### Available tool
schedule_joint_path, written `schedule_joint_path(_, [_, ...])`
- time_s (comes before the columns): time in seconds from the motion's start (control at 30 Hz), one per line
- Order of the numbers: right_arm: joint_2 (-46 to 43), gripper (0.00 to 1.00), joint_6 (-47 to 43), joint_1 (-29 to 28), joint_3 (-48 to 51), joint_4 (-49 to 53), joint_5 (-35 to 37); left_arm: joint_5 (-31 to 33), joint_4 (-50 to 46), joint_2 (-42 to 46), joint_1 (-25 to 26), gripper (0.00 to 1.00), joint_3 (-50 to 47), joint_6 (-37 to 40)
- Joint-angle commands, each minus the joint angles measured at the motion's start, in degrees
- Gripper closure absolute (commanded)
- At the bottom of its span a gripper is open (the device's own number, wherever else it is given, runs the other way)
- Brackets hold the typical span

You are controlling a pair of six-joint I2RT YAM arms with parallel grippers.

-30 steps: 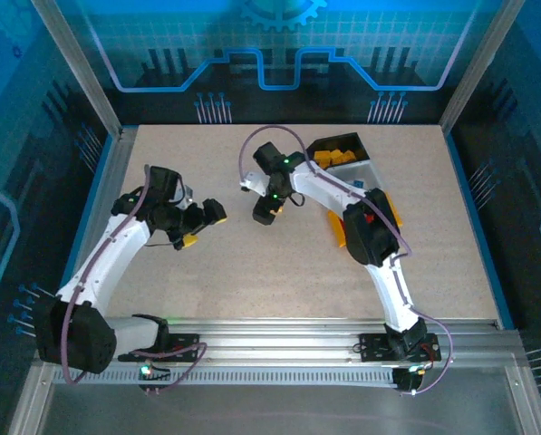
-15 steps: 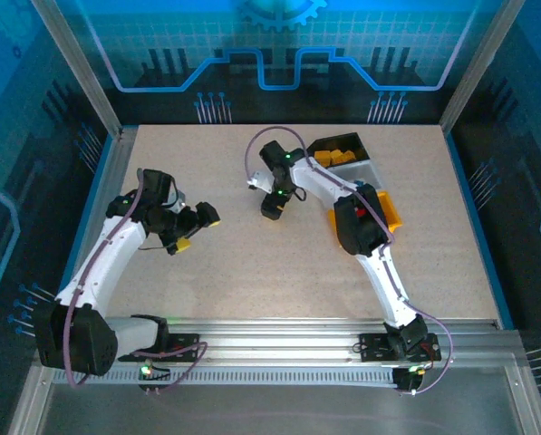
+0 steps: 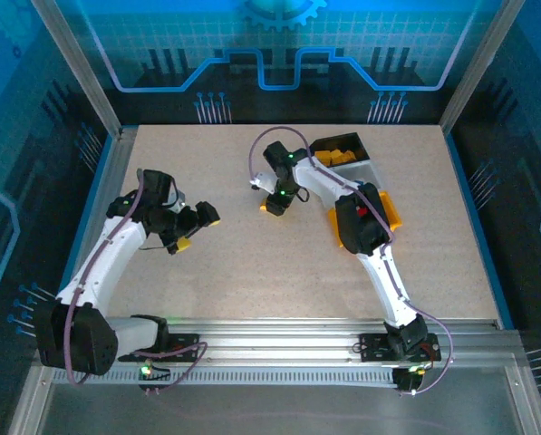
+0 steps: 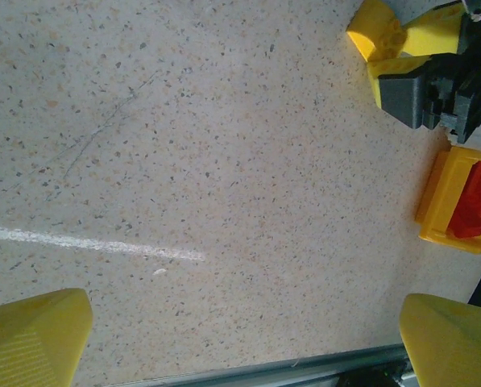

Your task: Sort the legos into containers by color

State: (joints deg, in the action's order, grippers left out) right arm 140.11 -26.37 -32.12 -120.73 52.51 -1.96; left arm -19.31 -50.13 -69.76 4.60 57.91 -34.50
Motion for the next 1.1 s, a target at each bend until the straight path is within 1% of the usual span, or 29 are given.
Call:
schedule_joint_path(0.0, [-2.27, 0.62, 1.65, 0.04, 1.92, -0.78, -2.83, -1.09, 0.62, -0.1, -0.56, 0.01, -1.09, -0.65])
schedule_joint_path(0.07, [-4.5, 0.67, 3.31, 0.55, 3.85, -2.31, -4.64, -0.95, 0.94, 0.45, -0.56, 0.01, -1.48, -0.86])
schedule_joint_path(0.13, [-6.5, 0.69, 5.45, 1.2, 5.82, -3.84, -6.42, -0.92, 1.47, 0.93, -0.56, 0.01, -2.02, -1.17])
schedule_joint_path(0.27, [-13.28, 0.7, 11.08, 3.69, 10.97, -8.48, -10.83, -1.17, 2.64, 1.46, -0.56, 0.01, -3.12, -2.05])
schedule_joint_path(0.43, [-19.89, 0.69, 19.81, 9.82, 15.98, -14.73, -14.68, -1.69, 4.02, 1.12, -0.56, 0.01, -3.68, -2.87])
schedule_joint_path(0.57, [-22.31, 0.69, 25.64, 15.27, 17.88, -18.56, -14.09, -2.0, 4.31, -0.05, -0.58, 0.01, -3.05, -3.03])
schedule_joint_path(0.73, [-22.3, 0.69, 30.11, 20.72, 18.16, -21.7, -11.72, -1.87, 3.62, -1.06, -0.56, 0.01, -1.85, -2.9])
schedule_joint_path(0.9, [-20.77, 0.69, 32.58, 24.7, 17.27, -23.38, -10.74, -1.21, 2.59, -0.99, -0.57, 0.01, -1.14, -2.76])
schedule_joint_path(1.07, [-20.49, 0.67, 33.12, 26.82, 17.1, -23.69, -10.44, -0.9, 2.64, -1.19, -0.56, 0.01, -0.96, -3.14])
